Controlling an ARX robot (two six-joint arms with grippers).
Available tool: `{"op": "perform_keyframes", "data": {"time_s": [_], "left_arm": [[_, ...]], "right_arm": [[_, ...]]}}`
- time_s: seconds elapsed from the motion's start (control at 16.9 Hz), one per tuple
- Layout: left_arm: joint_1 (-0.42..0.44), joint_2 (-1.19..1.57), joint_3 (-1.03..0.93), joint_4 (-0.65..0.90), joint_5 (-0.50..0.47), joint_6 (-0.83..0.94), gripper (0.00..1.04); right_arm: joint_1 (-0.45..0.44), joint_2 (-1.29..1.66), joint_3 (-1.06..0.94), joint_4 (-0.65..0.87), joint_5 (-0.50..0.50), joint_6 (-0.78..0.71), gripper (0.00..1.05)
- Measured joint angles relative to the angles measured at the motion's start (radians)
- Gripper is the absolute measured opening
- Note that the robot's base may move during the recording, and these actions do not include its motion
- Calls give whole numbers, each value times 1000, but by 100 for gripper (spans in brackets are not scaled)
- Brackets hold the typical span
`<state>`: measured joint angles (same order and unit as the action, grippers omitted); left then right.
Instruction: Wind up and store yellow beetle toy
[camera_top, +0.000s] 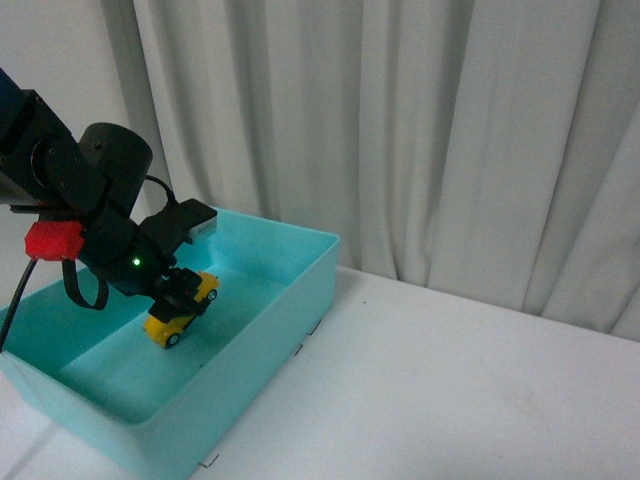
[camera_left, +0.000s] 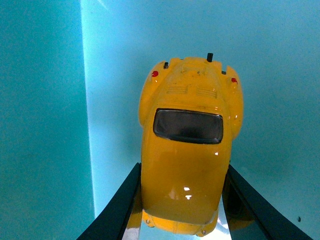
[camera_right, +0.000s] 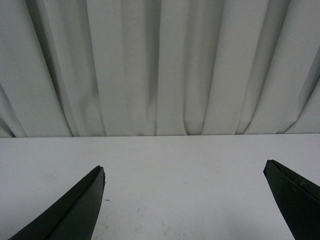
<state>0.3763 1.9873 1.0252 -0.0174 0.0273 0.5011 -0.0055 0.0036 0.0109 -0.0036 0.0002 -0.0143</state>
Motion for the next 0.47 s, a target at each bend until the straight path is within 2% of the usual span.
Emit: {"op": "perform_keyframes", "data": {"time_s": [0.18, 0.47], "left_arm": [[-7, 8, -3, 9, 0, 3, 39], [-8, 14, -8, -15, 52, 3, 88]], "right_arm": [[0, 0, 0, 0, 0, 0, 98], [0, 0, 0, 0, 0, 0, 98]]}}
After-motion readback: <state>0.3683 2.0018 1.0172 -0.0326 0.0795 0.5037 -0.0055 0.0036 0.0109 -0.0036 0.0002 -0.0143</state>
